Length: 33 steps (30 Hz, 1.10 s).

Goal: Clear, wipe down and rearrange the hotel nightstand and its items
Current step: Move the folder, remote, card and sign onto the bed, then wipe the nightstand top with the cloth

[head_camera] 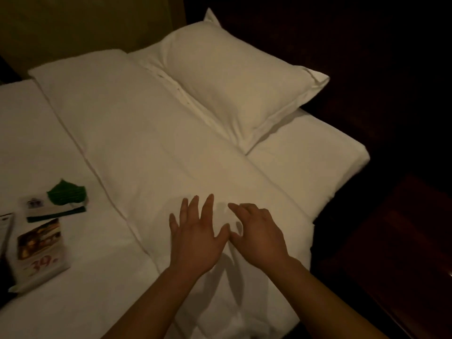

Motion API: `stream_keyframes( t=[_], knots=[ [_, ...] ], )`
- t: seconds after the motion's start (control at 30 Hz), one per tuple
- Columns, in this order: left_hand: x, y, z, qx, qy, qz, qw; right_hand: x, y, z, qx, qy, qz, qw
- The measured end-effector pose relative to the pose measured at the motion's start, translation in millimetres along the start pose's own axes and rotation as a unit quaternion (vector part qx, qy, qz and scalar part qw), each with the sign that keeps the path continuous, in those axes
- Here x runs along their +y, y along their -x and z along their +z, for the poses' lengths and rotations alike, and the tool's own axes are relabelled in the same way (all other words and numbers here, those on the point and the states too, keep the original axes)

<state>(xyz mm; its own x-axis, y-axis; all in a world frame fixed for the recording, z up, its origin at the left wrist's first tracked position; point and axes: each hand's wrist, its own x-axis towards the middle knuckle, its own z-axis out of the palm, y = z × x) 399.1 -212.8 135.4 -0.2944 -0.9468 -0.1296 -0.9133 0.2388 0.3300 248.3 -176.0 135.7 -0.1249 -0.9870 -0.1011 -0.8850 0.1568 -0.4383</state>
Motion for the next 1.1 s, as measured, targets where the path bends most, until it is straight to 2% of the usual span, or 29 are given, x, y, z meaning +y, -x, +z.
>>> stream_keyframes(
  t=[0.2,0.4,0.67,0.83,1.1],
  knots=[
    [87.1,3.2,21.1,-0.020,-0.014,0.082,0.996,80.9,38.3,-45.0,0.052,0.007,0.058,0.997],
    [171.0,9.1,59.0,-0.040,0.021,0.156,0.987,160.4,86.1,-87.9,0.119,-0.008,0.137,0.983],
    [268.0,22.2,133.2,-0.083,0.003,0.244,0.966,262.7,169.2,-111.2,0.156,-0.007,0.229,0.961],
    [313.6,31.6,171.5,-0.096,-0.042,0.289,0.952,313.4,219.9,-115.1,0.172,-0.010,0.279,0.945],
    [351.6,31.7,215.2,-0.094,-0.099,0.344,0.929,355.2,285.8,-118.4,0.185,-0.013,0.338,0.922]
  ],
)
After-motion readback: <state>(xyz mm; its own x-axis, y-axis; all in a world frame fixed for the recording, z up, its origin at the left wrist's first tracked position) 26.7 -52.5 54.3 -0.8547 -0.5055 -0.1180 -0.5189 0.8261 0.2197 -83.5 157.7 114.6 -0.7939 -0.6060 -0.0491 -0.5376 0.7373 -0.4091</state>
